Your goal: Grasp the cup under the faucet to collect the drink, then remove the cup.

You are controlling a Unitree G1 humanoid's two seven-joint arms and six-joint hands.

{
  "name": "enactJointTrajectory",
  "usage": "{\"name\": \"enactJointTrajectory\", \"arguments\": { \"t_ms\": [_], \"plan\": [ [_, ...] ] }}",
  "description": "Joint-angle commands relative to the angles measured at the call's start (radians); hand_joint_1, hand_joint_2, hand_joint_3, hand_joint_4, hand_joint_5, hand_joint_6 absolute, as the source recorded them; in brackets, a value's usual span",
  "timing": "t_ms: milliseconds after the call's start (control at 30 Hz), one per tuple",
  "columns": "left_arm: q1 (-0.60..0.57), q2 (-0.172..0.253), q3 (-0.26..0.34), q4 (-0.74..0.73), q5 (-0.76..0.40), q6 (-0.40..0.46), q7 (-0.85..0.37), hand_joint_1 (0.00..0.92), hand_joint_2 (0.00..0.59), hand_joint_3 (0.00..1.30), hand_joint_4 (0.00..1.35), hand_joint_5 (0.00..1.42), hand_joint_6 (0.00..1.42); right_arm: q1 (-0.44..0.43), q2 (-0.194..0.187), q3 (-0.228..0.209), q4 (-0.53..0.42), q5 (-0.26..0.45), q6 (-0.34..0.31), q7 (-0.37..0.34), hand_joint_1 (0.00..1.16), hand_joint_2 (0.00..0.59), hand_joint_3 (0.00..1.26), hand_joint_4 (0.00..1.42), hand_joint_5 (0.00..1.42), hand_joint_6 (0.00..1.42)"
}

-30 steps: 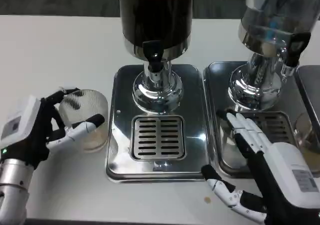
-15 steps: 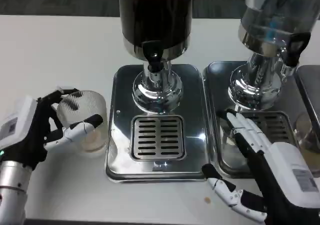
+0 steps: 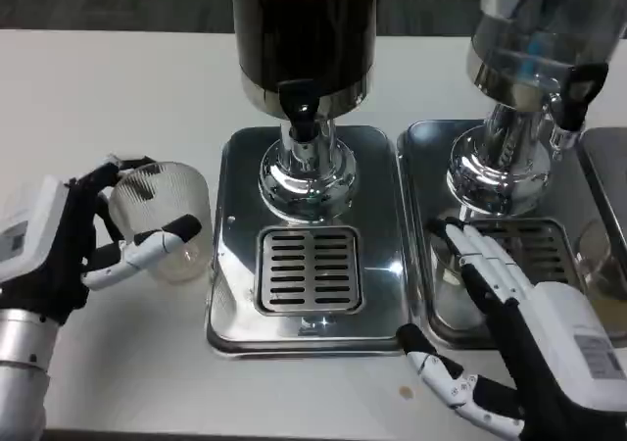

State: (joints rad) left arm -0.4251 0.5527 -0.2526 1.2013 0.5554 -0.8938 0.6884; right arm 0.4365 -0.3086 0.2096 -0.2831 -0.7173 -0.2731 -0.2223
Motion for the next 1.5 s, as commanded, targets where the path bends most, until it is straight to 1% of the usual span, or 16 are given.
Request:
{"name": "enactJointTrajectory", "arguments": {
  "t_ms": [33,300,600,967,1200,1500],
  "plan": [
    [0.001,0.018,0.013,-0.028,0.000,-0.037,0.030,0.307,0.126,0.55,0.64,0.95,1.25,0.011,0.000,0.001,-0.011,0.006,-0.015,0.001,0.40,0.320,0.09,0.05,0.06,0.27],
    [0.001,0.021,0.022,-0.047,-0.004,-0.061,0.024,0.321,0.122,0.57,0.65,0.97,1.25,0.011,0.003,0.003,-0.012,0.007,-0.016,-0.001,0.40,0.322,0.09,0.05,0.06,0.27],
    [-0.006,0.002,0.018,-0.068,-0.005,-0.084,-0.002,0.321,0.117,0.58,0.66,0.97,1.27,0.014,0.008,0.003,-0.016,0.007,-0.012,-0.001,0.39,0.323,0.10,0.05,0.06,0.28],
    [-0.020,-0.046,0.009,-0.079,-0.006,-0.092,-0.054,0.326,0.114,0.59,0.67,0.98,1.29,0.024,0.017,-0.003,-0.016,0.020,-0.018,-0.006,0.38,0.320,0.10,0.06,0.07,0.29],
    [-0.024,-0.071,0.003,-0.081,0.001,-0.086,-0.070,0.323,0.115,0.59,0.67,0.98,1.29,0.036,0.016,-0.002,-0.028,0.009,-0.017,-0.001,0.37,0.322,0.10,0.06,0.07,0.30],
    [-0.039,-0.104,-0.006,-0.077,0.007,-0.079,-0.081,0.321,0.115,0.59,0.68,0.98,1.29,0.049,0.018,-0.005,-0.038,0.012,-0.016,-0.002,0.38,0.334,0.11,0.08,0.07,0.31]
  ]
}}
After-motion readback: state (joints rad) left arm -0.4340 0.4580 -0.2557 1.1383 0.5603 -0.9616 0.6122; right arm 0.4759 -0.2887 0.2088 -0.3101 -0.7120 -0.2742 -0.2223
